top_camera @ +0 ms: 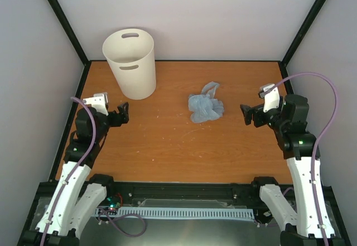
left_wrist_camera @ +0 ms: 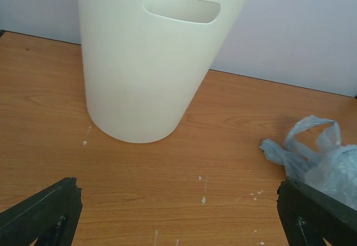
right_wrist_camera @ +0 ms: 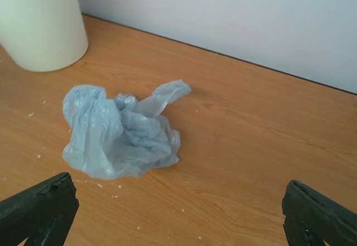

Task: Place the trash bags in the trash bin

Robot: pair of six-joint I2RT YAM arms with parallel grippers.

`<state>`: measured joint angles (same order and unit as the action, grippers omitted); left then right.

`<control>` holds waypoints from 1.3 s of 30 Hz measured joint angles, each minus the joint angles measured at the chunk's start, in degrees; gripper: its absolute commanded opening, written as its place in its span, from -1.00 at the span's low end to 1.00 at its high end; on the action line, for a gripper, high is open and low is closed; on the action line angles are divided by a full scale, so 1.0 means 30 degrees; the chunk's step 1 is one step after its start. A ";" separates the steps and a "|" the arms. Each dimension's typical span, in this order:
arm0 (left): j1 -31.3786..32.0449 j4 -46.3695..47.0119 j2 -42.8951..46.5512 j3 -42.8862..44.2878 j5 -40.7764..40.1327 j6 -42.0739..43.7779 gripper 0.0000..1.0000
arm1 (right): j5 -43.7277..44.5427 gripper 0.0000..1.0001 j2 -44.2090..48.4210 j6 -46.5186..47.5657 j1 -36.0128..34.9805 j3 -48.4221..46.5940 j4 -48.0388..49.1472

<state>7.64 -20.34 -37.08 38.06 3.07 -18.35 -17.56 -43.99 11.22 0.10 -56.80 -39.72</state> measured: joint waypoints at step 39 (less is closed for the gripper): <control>0.2951 0.1603 -0.4561 0.0248 1.0455 -0.0874 0.62 | -0.6149 0.56 -0.7570 0.6535 -0.6251 -0.1945 -0.2157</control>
<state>16.49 -15.53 -50.76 38.81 34.44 -20.97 -36.01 -66.70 30.83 -18.65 -62.63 -46.19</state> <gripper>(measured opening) 0.876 0.789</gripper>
